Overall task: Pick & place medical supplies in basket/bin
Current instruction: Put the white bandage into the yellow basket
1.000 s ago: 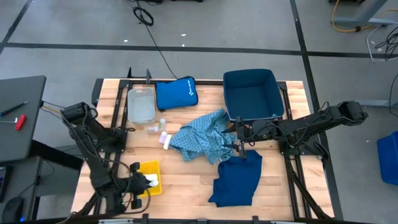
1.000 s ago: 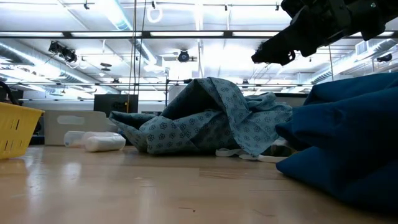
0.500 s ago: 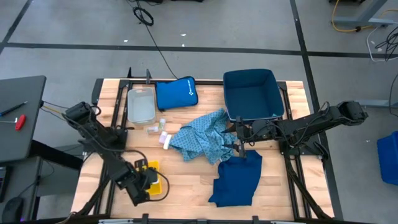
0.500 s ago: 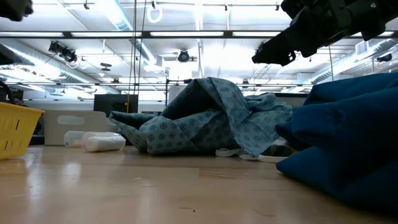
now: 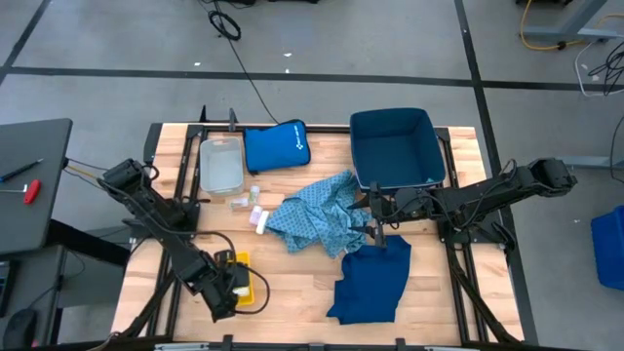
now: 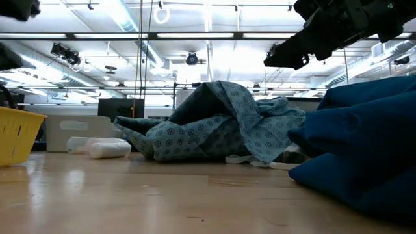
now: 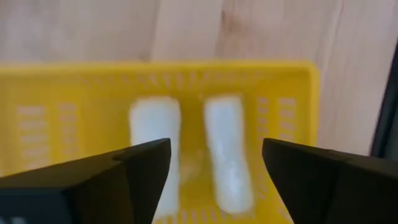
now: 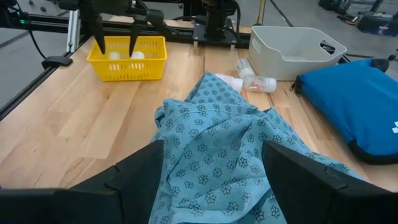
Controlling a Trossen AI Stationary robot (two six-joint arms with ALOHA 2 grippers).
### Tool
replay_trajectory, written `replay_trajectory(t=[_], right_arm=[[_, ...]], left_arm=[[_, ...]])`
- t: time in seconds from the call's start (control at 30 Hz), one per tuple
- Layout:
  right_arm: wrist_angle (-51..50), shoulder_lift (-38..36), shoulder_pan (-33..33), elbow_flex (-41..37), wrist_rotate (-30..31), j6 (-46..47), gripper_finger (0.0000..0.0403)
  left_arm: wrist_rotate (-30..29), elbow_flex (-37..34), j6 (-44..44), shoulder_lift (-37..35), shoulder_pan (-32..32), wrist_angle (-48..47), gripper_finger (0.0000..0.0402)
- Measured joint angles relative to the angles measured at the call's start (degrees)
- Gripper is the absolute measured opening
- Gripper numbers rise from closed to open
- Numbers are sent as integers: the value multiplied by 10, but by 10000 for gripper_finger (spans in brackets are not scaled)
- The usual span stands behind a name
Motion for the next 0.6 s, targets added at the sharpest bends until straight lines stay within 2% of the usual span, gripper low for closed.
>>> replay_trajectory(t=[0.07,0.17,0.3,0.37,0.5,0.6], right_arm=[[0,0,0,0,0,0,283],[0,0,0,0,-1,0,283],[0,0,0,0,-2,-4,283],[1,0,0,0,-2,-10,283],[10,0,0,0,-5,-20,283],[20,0,0,0,-14,-29,283]], left_arm=[[-45,0,9,-5,-5,7,265],[-143,0,43,-17,-19,40,259],[-281,0,159,-27,-33,140,241],[-324,0,242,-28,-32,206,231],[-346,0,385,-28,-8,323,212],[-304,-1,484,-28,25,418,204]])
